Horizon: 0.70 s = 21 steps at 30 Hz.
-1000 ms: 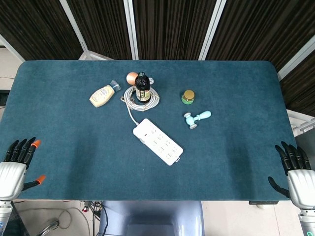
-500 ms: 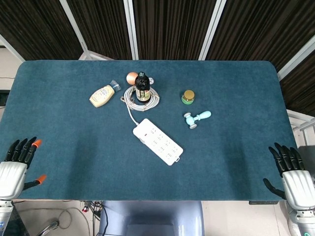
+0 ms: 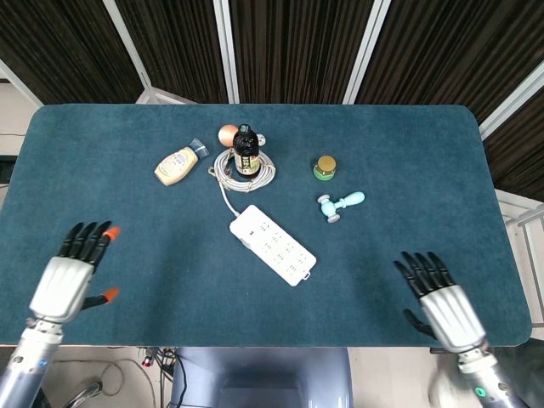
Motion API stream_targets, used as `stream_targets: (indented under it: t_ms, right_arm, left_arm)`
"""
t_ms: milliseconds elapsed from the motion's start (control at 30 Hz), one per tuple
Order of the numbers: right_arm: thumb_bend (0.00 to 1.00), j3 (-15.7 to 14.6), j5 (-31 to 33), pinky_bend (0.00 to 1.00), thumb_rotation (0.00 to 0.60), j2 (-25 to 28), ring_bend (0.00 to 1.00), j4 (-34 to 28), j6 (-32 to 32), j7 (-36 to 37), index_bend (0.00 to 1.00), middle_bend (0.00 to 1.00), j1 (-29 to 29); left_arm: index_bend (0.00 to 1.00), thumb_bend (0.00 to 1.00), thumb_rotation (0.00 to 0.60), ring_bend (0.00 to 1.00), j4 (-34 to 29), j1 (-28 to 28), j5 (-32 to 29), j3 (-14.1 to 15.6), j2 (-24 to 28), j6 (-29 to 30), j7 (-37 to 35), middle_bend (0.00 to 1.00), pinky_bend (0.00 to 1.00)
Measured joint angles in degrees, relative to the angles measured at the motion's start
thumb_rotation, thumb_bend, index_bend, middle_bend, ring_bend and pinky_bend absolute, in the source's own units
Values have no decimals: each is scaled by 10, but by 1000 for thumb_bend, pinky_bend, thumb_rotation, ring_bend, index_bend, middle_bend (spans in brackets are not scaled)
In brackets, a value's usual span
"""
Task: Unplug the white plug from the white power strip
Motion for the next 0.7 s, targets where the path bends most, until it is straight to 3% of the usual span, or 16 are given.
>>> stream_targets:
  t_ms: [300, 700]
  right_arm:
    - [614, 0, 7, 0, 600, -74, 0, -32, -118, -111, 0, 0, 50]
    - [725, 32, 93, 0, 600, -192, 0, -24, -219, -199, 0, 0, 108]
  left_arm:
    - [44, 36, 600, 0, -68, -96, -84, -56, -49, -109, 117, 15, 0]
    - [52, 36, 600, 0, -48, -219, -232, -111, -158, -191, 252, 20, 0]
